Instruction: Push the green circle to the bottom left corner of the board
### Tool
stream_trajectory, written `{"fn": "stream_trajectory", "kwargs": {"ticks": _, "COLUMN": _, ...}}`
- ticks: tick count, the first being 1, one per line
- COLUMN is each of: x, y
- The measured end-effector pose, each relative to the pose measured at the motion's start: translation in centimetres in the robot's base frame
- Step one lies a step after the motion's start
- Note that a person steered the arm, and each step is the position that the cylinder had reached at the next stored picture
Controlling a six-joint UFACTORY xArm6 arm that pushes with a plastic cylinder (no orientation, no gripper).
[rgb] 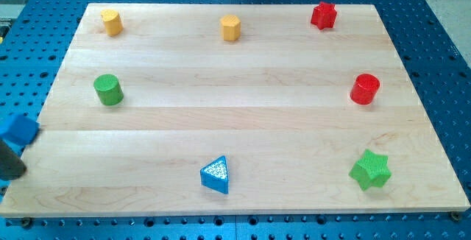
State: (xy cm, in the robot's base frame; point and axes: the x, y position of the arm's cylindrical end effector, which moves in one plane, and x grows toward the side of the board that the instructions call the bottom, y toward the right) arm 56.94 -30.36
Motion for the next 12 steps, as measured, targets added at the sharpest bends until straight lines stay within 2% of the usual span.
{"fn": "stream_trajectory", "kwargs": {"ticks": 2, "x": -7.9, "y": 2.4}}
{"fn": "stream_trajectory", "kwargs": {"ticks": 3, "x": -14.9, "y": 6.8}}
{"fn": "stream_trajectory", "kwargs": {"ticks": 4, "x": -16.0, "y": 12.9}}
{"fn": "stream_trajectory", "kwargs": {"ticks": 5, "x": -8.0, "y": 13.7}}
{"fn": "stream_trajectory", "kwargs": {"ticks": 7, "x": -8.9, "y": 20.2}}
{"fn": "stream_trajectory", "kwargs": {"ticks": 8, "x": -4.0, "y": 14.9}}
{"fn": "stream_trajectory", "kwargs": {"ticks": 9, "x": -0.4, "y": 15.1}}
{"fn": "stream_trajectory", "kwargs": {"ticks": 10, "x": 1.2, "y": 17.6}}
{"fn": "stream_trajectory", "kwargs": {"ticks": 11, "x": 2.4, "y": 13.5}}
{"fn": "stream_trajectory", "kwargs": {"ticks": 12, "x": 2.3, "y": 12.0}}
